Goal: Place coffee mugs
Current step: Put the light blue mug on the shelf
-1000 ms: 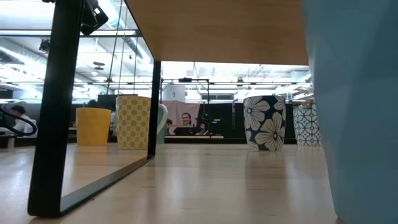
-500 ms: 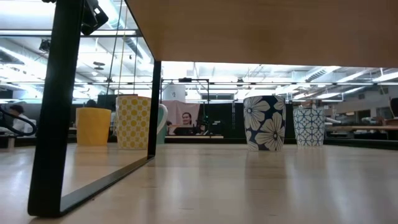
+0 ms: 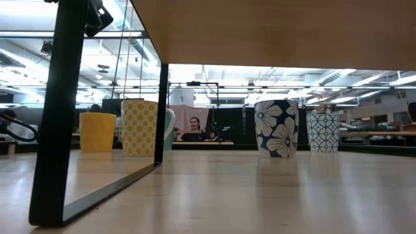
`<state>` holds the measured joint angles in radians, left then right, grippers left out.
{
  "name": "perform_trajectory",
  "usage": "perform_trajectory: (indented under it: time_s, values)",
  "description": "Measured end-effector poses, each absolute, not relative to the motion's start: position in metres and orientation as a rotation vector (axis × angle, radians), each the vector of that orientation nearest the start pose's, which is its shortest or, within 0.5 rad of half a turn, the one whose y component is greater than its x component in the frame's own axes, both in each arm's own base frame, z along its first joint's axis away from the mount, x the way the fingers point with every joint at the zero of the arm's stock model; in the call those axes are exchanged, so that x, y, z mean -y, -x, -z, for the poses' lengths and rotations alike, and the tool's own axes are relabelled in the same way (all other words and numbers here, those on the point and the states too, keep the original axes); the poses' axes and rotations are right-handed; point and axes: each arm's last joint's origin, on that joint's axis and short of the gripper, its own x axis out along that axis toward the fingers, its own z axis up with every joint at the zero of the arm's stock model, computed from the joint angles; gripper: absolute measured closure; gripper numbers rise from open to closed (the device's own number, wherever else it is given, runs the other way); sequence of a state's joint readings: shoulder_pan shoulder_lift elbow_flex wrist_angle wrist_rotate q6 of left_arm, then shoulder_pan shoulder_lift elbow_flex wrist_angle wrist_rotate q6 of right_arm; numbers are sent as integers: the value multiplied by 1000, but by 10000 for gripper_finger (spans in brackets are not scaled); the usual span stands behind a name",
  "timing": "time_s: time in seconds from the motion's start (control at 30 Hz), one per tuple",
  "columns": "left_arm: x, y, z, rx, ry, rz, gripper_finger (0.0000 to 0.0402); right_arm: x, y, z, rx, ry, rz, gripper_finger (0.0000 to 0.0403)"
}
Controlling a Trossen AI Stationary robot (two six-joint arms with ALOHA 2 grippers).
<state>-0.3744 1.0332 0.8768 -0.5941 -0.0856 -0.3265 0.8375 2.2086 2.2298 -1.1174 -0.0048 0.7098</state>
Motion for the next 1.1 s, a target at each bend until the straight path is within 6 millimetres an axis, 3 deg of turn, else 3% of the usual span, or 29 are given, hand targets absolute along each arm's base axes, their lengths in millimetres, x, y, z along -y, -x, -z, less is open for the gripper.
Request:
perform_trajectory:
  time_s: [0.2,0.43,0.9,1.1]
  values:
    - [73,-193,-285,-768,138,152,271,-339,-297,-322,-1266,-162,-303,385]
    - [73,-193,-286,-768,140,152,271,-334,-276,-336,-1320,-191,-262,385]
    - [73,-193,-286,-768,139,152,271,-345,-243,-336,-1461,-235,-205,385]
    - [73,-193,-286,-768,140,152,271,-344,-232,-347,-1465,-284,-188,385]
